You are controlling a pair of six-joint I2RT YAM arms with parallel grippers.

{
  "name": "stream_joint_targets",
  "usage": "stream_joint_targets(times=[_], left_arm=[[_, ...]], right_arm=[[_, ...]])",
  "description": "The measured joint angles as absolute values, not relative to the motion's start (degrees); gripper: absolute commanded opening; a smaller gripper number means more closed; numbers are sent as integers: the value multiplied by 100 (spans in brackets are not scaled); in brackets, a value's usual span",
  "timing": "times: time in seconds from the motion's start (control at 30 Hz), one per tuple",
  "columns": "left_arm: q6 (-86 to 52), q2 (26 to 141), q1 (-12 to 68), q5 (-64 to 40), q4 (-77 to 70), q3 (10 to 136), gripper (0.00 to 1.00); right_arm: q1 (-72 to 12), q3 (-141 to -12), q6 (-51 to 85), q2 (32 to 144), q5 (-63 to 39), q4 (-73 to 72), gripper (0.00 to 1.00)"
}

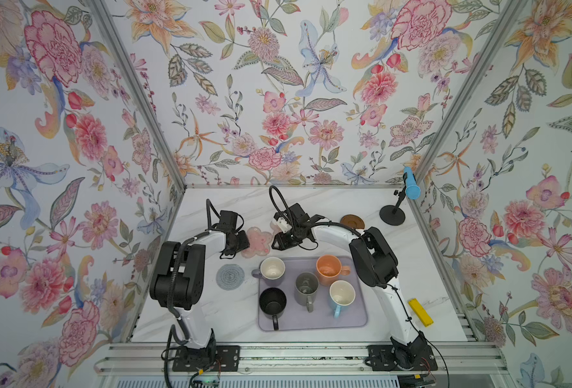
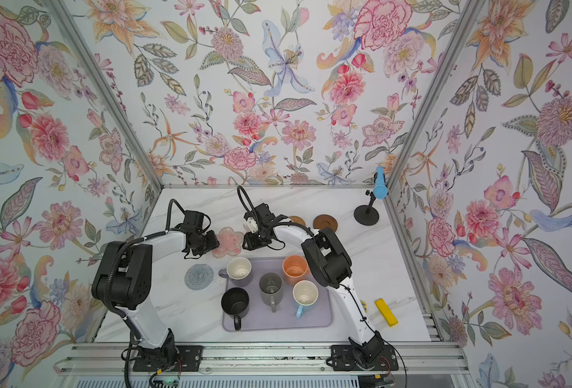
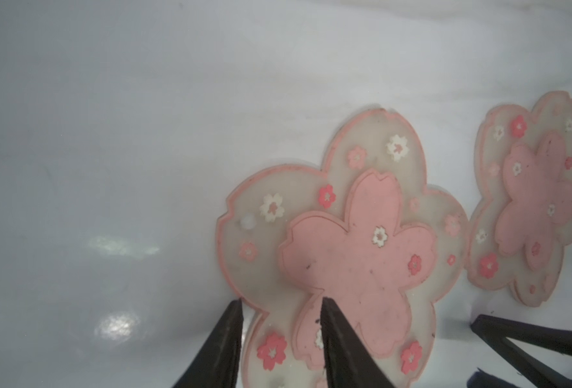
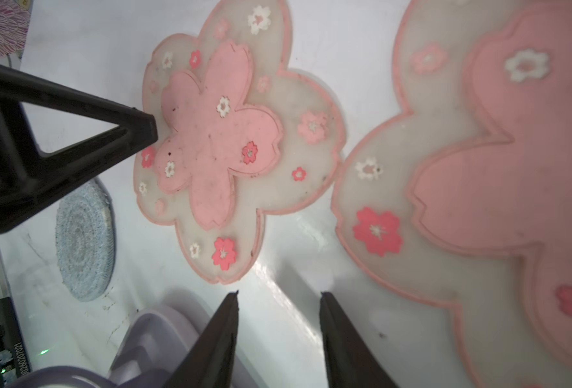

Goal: Place cups on coasters
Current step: Rotate the coaster at the middle-left of the table.

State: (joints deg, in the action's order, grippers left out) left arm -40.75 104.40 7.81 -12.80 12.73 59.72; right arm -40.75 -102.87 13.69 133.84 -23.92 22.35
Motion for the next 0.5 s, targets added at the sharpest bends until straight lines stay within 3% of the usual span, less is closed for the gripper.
stream_joint_targets(times=[0.5], left_arm=[[-3962, 10481, 676, -1286, 1275, 6027, 42]], right_arm=[[-4359, -11332, 1568, 14070, -2320, 2163, 43]])
